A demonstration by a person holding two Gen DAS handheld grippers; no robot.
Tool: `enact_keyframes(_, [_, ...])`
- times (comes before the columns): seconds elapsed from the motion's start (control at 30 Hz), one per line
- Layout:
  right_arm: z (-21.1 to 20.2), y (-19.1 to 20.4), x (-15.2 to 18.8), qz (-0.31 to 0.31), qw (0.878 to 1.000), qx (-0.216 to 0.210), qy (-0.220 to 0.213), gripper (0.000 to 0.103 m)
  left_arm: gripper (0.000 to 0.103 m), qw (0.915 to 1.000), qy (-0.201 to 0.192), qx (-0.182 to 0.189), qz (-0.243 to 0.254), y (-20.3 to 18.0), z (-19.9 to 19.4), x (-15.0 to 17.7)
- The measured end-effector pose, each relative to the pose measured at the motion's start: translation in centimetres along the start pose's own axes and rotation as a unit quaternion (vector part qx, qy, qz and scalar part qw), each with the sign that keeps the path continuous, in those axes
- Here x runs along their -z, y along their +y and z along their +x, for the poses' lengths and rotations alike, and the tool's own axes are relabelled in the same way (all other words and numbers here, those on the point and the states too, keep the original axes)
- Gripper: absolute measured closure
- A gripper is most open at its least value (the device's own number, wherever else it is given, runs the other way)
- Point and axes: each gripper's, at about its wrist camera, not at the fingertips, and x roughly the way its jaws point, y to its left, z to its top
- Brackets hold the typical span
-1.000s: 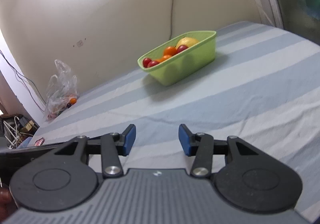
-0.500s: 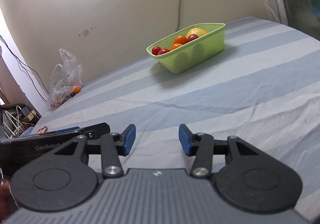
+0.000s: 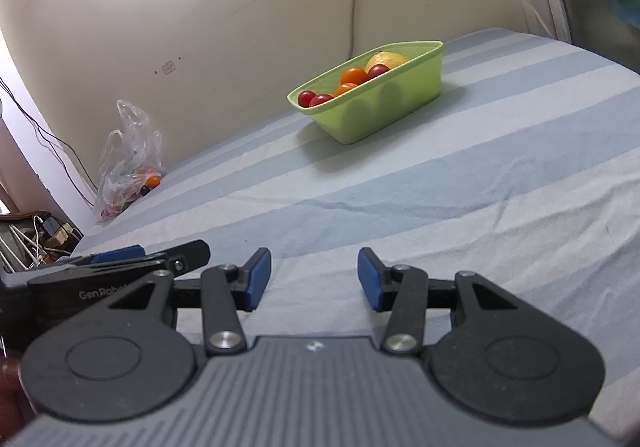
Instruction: Organize fruits
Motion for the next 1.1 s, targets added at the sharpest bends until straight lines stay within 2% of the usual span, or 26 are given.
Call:
enact_keyframes(0.23, [-0.1, 0.1, 0.2, 0.002, 1.0, 0.003, -0.002, 0.052, 0.0, 0.9989, -0.015, -0.027, 0.035, -0.9, -0.3, 0.1])
enact_keyframes(0.5, [-0.1, 0.1, 0.3, 0.004, 1.0, 0.005, -0.004, 0.049, 0.0, 0.9988, -0.006, -0.034, 0.034, -0.8, 0.0, 0.1])
enact_keyframes(0.7, [0.0, 0.0, 0.3, 0.007, 1.0, 0.006, -0.003, 0.049, 0.0, 0.9973, -0.012, -0.05, 0.052, -1.2, 0.0, 0.3])
enact_keyframes(1.0, [0.0, -0.1, 0.3, 0.009, 1.0, 0.011, -0.006, 0.049, 0.0, 0.9982, 0.001, -0.038, 0.045, -1.0, 0.2, 0.4])
enact_keyframes(1.1, [0.0, -0.1, 0.3, 0.01, 1.0, 0.013, -0.007, 0.049, 0.0, 0.9983, 0.034, -0.023, 0.04, -0.8, 0.8, 0.4])
